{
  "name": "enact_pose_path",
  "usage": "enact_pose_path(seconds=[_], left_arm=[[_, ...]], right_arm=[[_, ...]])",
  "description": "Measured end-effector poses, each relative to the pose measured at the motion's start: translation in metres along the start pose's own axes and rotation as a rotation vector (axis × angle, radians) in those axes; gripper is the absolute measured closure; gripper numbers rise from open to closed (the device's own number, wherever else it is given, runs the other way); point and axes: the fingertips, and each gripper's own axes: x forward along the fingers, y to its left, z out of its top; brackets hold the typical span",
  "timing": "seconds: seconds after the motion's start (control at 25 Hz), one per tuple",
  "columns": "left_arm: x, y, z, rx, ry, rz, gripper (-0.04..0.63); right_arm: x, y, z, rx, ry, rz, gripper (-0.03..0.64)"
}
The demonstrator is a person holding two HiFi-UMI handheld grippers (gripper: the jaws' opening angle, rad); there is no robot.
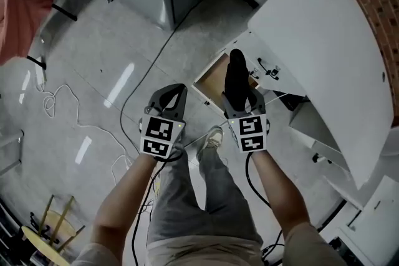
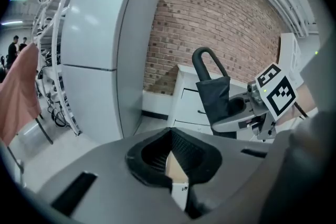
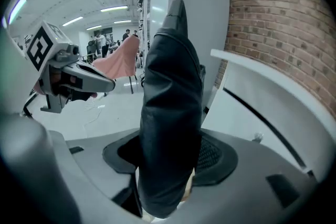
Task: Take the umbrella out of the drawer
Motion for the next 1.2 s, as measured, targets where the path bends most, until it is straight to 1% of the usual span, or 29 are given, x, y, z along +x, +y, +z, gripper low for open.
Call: enact_pose_path(seconds=[0.2,0.32,0.48,0.6,0.76,1.0,1.2], left_arm=[[-0.045,-0.009,0.066,0.013,-0.039,-0.008,0.589],[-0.061,-0.019,0.105,0.027,-0.061,-0.023,0.589],[-0.085,-0.036,0.164,0.085,-0.110,-0.050,0.589],[-0.108,-0.044,0.207,0.127,-0.151,-0.052,0.589],[-0.138,-0.051,0.270,0.223,-0.207,-0.047,0.589],[-0.202,-0.076,0.349,0.330,-0.330,-0.063,0.589],[-0.250,-0.100,0.399,0.372,-0.426,-0.059,0.589]], right_arm=[[-0.066,-0.002,0.074,0.004,-0.094,-0.005,0.360],[-0.110,-0.008,0.118,0.008,-0.151,-0.020,0.360],[-0.171,-0.018,0.179,0.034,-0.245,-0.033,0.361],[-0.218,-0.023,0.221,0.025,-0.316,-0.049,0.360],[-0.273,-0.032,0.274,0.004,-0.397,-0.072,0.360],[-0.361,-0.033,0.336,-0.012,-0.551,-0.107,0.360],[-0.433,-0.039,0.368,-0.007,-0.667,-0.157,0.360]])
